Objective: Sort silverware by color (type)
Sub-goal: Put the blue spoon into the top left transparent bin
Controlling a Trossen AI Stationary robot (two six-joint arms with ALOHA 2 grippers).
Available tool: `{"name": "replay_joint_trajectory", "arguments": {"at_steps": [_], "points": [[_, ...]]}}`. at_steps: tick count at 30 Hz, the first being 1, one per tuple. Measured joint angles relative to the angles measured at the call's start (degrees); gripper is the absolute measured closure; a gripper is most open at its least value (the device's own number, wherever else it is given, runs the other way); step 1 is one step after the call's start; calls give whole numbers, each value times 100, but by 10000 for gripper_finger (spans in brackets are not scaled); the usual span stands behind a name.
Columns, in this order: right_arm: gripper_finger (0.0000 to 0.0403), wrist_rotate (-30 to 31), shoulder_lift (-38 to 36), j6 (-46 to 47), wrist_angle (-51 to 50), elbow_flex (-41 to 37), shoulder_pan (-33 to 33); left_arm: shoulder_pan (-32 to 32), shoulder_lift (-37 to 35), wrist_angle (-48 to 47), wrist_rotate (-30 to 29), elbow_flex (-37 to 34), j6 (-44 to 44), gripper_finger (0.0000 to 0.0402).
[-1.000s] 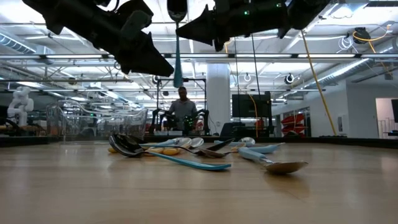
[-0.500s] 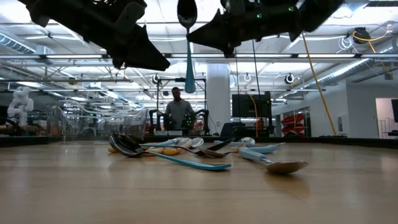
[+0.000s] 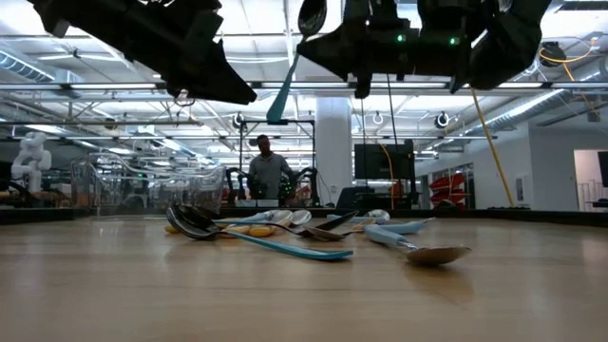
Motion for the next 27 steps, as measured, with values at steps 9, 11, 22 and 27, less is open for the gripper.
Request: {"name": "replay_joint_trajectory", "arguments": {"at_steps": [9, 11, 22, 27], "points": [[403, 411, 773, -101, 1506, 50, 36, -7, 0, 456, -456, 0, 848, 282], [403, 418, 867, -109, 1552, 143, 31, -7, 0, 610, -457, 0, 1054, 268], [403, 724, 1165, -523, 1454, 803, 38, 113, 0, 714, -1059, 0, 1346, 117], [403, 877, 1258, -572, 1457, 998, 36, 115, 0, 707, -1659, 0, 1394, 91]]}}
